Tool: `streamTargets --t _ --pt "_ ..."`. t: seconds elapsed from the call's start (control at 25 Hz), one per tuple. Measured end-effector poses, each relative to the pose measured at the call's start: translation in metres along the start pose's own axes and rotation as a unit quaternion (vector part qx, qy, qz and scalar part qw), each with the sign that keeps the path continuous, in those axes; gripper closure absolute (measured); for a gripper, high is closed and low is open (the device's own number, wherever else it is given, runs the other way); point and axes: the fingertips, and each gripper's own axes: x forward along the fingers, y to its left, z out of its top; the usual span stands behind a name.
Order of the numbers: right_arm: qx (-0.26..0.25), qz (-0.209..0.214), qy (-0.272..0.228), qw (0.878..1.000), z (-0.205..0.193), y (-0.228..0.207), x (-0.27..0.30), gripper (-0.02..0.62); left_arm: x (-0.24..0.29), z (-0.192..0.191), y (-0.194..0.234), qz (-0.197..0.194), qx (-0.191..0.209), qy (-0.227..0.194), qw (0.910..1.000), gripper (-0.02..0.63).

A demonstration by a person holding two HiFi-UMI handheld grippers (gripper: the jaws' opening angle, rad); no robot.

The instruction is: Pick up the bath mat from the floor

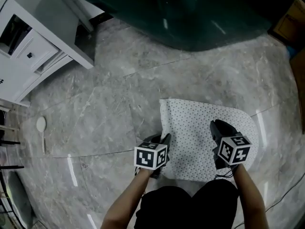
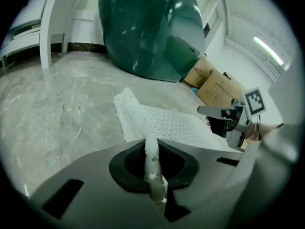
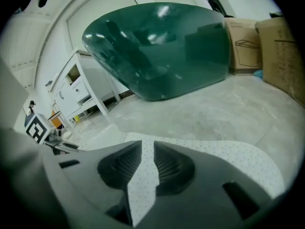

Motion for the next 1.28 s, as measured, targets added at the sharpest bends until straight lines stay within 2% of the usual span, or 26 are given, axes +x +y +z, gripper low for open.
streamTargets --t 0.2,0.4,0.6,0.84,0.96,1.16,1.28 --pt "0.025 -0.041 0.007 0.999 -0.022 -0.045 -0.031 0.517 0.017 0.010 -0.037 -0.036 -0.010 0.000 0.9993 0.583" --pt "0.075 -0.099 0.000 0.992 -0.050 -0.091 -0.077 0.517 0.037 0.016 -0.075 -0.075 0.015 0.005 0.9970 0.583" --pt "0.121 -0.149 0.005 0.981 -0.086 -0.125 -0.126 0.517 0.052 0.021 -0.117 -0.098 0.044 0.013 0.9942 0.583" --pt "0.174 -0.215 0.008 0.961 -0.125 -0.171 -0.180 0.515 0.072 0.020 -0.160 -0.117 0.064 0.018 0.9909 0.583" --pt "0.180 -0.248 0.020 0.952 -0.138 -0.191 -0.201 0.515 0.080 0.017 -0.178 -0.127 0.069 0.027 0.9891 0.583" --pt "0.166 -0.272 0.040 0.947 -0.152 -0.219 -0.213 0.515 0.095 0.014 -0.208 -0.150 0.082 0.031 0.9848 0.583" --pt "0.174 -0.265 0.067 0.946 -0.165 -0.235 -0.206 0.455 0.105 0.009 -0.226 -0.168 0.087 0.034 0.9814 0.583"
